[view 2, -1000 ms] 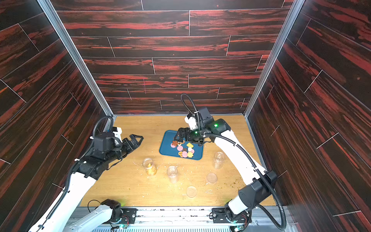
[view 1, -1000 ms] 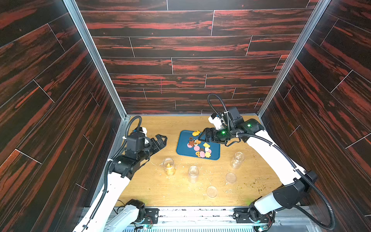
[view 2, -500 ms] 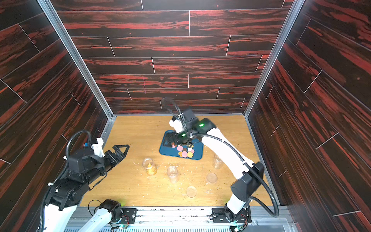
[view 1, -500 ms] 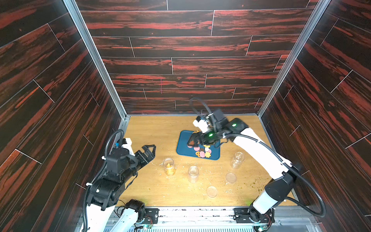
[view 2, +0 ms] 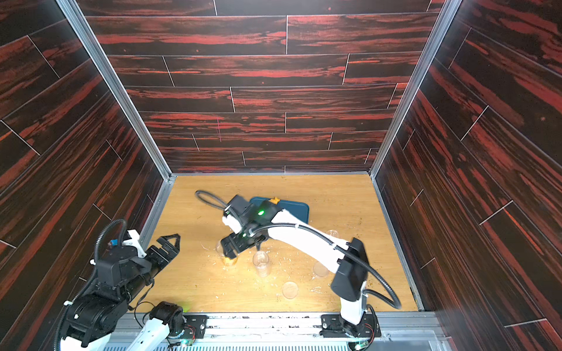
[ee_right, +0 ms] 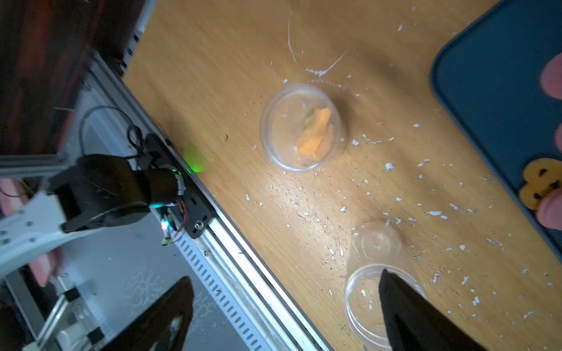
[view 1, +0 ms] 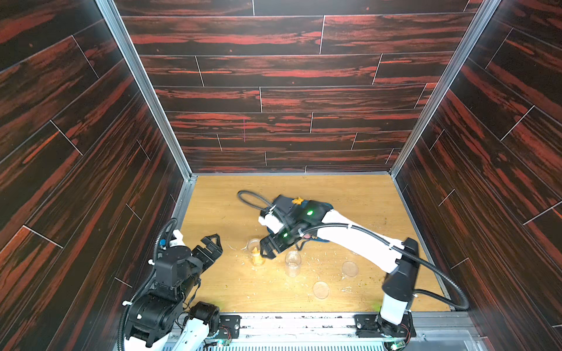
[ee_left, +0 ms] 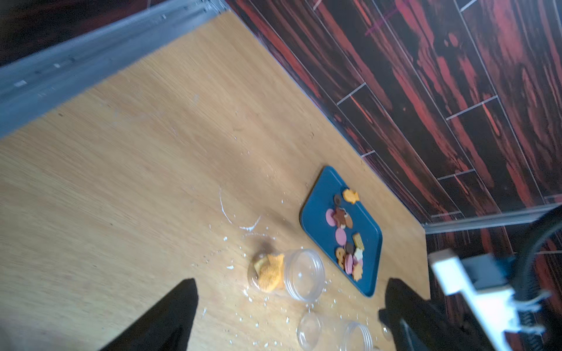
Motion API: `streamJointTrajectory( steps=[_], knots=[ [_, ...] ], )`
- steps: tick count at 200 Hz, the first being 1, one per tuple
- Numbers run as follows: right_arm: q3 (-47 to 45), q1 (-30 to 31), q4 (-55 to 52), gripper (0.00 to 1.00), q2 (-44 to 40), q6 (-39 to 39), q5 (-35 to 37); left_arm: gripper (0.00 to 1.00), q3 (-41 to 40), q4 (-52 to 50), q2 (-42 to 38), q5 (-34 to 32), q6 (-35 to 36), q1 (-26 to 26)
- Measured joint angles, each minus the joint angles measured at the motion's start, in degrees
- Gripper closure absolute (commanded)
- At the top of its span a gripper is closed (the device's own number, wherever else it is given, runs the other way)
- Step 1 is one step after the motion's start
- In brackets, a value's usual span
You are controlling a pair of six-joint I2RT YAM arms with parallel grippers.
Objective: Pour the cookies out of the jar
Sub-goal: Pick up the jar from the center of the board.
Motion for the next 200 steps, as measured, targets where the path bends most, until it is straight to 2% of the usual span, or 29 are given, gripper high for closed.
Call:
streamJointTrajectory(
  steps=[29,68,157,200],
  knots=[
    [3.69,1.90,-0.44,0.01,4.00,-0.11,2.14,0.00,1.81,-3.28,-0.44,-2.69,0.48,0.00],
    [11.19,2.78,-1.29,0.01,10.12,0.00,5.01,0.00,2.95,-7.30,-5.53,-5.25,0.55,0.00],
    [37.13,2.89,-12.70,0.02,28.74,1.07,11.78,0.00,6.21,-11.82,-5.77,-5.35,3.15,0.04],
    [39.26,2.93,-16.09,0.05,31.71,1.57,11.78,0.00,6.21,-12.63,-5.88,-5.35,3.78,0.02]
  ],
)
